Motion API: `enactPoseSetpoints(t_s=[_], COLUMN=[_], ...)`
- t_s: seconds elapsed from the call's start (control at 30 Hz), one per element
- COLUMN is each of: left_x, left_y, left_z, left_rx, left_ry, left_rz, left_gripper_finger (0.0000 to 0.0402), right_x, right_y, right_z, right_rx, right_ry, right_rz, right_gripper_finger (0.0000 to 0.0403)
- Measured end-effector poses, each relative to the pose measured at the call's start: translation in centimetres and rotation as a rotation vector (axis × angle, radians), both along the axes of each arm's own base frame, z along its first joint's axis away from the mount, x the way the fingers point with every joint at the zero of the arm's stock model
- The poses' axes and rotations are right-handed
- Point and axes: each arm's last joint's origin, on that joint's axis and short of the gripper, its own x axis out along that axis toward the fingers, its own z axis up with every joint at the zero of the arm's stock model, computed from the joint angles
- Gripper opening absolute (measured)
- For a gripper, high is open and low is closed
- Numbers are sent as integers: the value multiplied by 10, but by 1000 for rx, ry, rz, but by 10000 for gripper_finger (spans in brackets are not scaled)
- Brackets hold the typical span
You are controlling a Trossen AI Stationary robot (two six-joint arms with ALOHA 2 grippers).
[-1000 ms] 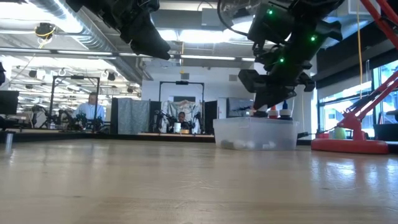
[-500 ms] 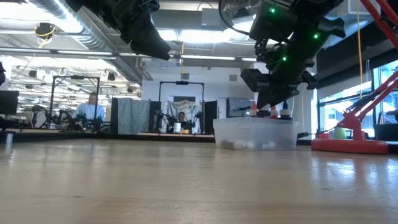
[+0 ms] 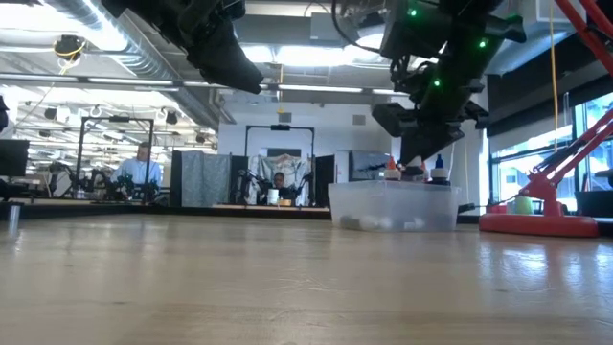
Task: Pick & Place food coloring
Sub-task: Put the big purple food coloring bottle in the transparent bin
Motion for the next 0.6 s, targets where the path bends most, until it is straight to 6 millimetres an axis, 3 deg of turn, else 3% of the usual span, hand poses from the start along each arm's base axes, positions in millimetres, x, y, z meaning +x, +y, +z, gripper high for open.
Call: enactPoseSetpoints(t_s=[0.6], left_x=[-1], left_y=[0], left_z=[-1], left_rx=[-1], left_ry=[16], left_rz=[0], left_gripper_finger=[231], right_x=[7], right_y=[-22], right_z=[-12], right_rx=[10], right_ry=[12], right_rz=[-61], right_gripper_finger=[127])
